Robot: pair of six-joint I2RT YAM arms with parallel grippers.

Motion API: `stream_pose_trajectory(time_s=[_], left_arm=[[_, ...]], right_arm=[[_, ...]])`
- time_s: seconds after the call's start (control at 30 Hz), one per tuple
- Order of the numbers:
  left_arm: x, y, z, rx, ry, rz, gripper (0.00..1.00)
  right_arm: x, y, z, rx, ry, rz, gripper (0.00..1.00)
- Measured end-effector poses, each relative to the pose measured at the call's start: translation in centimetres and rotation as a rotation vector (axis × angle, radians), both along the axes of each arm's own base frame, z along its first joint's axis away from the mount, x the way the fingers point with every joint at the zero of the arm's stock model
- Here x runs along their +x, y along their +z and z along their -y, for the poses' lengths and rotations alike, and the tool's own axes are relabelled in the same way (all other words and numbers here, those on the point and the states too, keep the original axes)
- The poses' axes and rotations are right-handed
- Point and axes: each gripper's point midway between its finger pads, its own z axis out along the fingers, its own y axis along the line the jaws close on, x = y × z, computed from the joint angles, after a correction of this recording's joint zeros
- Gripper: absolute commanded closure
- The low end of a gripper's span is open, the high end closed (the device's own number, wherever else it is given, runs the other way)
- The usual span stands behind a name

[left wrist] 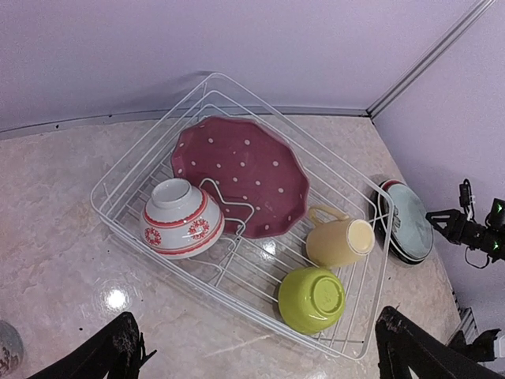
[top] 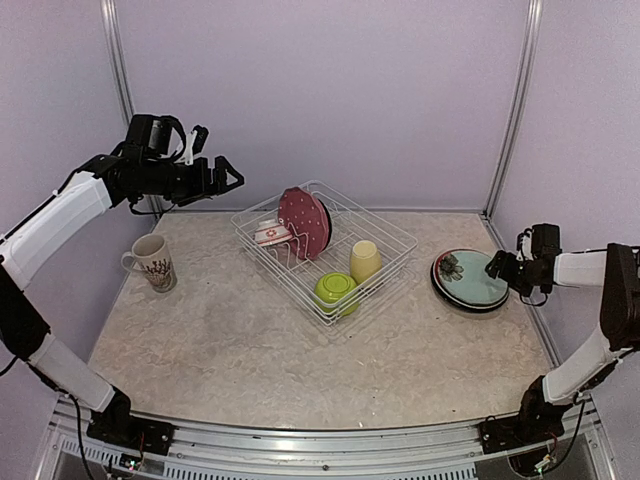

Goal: Unload the mixed dishes from the dish rack
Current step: Adjust the plate on the plate, then grab the plate from the dish rack.

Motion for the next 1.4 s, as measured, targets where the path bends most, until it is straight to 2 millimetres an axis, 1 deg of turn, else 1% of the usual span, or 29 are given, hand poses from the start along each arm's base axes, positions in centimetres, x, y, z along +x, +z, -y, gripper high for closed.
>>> stream_pose_trajectory(time_s=[0.13,0.2,0.27,0.33,0.4,0.47,0.53,0.6,0.63,0.73,0.77,0.83,0.87,0.97,1.1,1.23,1.33,1.4], left_arm=[[-0.1,0.1,0.1,-0.005,-0.004,-0.001,0.01],[-0.1,0.1,0.2,-0.009,-0.009,-0.002,0.01],[-0.2,0.1,0.2,-0.010,-0.012,-0.003,0.01],[-0.2,0.1,0.3,-0.009,-0.013,-0.005,0.01],[-0.3,0.1,0.3,-0.008,-0.014,-0.008,0.01],[-0.3,0.1,0.4,-0.010,-0.016,-0.008,0.01],[-0.3,0.1,0.4,-0.011,-0.017,-0.008,0.01],[-0.3,0.1,0.4,-0.010,-0.017,-0.009,0.01],[-0.4,0.1,0.4,-0.009,-0.017,-0.010,0.01],[-0.4,0.0,0.4,-0.007,-0.015,-0.011,0.01],[-0.4,0.0,0.4,-0.006,-0.015,-0.012,0.01],[-0.4,-0.1,0.4,-0.005,-0.016,-0.015,0.01],[-0.4,-0.1,0.4,-0.006,-0.017,-0.016,0.01],[-0.5,-0.1,0.4,-0.007,-0.019,-0.018,0.01],[-0.5,-0.1,0.5,-0.007,-0.020,-0.019,0.01],[-0.5,-0.1,0.4,-0.006,-0.020,-0.021,0.01],[-0.5,-0.1,0.4,-0.007,-0.020,-0.021,0.01],[-0.6,-0.1,0.5,-0.007,-0.021,-0.022,0.01]], right_arm=[[-0.2,-0.2,0.3,-0.025,-0.017,-0.015,0.13],[-0.7,-0.3,0.9,-0.087,-0.046,-0.038,0.12],[-1.1,0.2,0.9,-0.156,-0.055,-0.054,0.11],[-1.0,1.5,-0.1,-0.220,-0.030,-0.051,0.11],[0.1,3.6,-2.1,-0.255,0.018,-0.008,0.11],[1.4,6.1,-5.0,-0.271,0.083,0.060,0.11],[2.4,8.6,-8.6,-0.270,0.157,0.132,0.11],[3.0,10.7,-12.3,-0.259,0.233,0.195,0.11],[3.2,11.5,-13.8,-0.253,0.262,0.217,0.12],[4.3,13.8,-19.8,-0.227,0.371,0.293,0.12],[4.6,14.2,-21.3,-0.220,0.398,0.310,0.12],[5.4,14.9,-25.2,-0.207,0.462,0.342,0.12],[5.8,15.1,-27.2,-0.199,0.498,0.359,0.12],[6.3,14.8,-32.1,-0.175,0.586,0.377,0.11],[7.3,14.1,-37.7,-0.143,0.673,0.394,0.09],[8.4,13.6,-42.3,-0.115,0.730,0.416,0.11],[9.3,12.8,-44.3,-0.107,0.747,0.418,0.15],[9.8,12.0,-45.2,-0.104,0.752,0.411,0.21]])
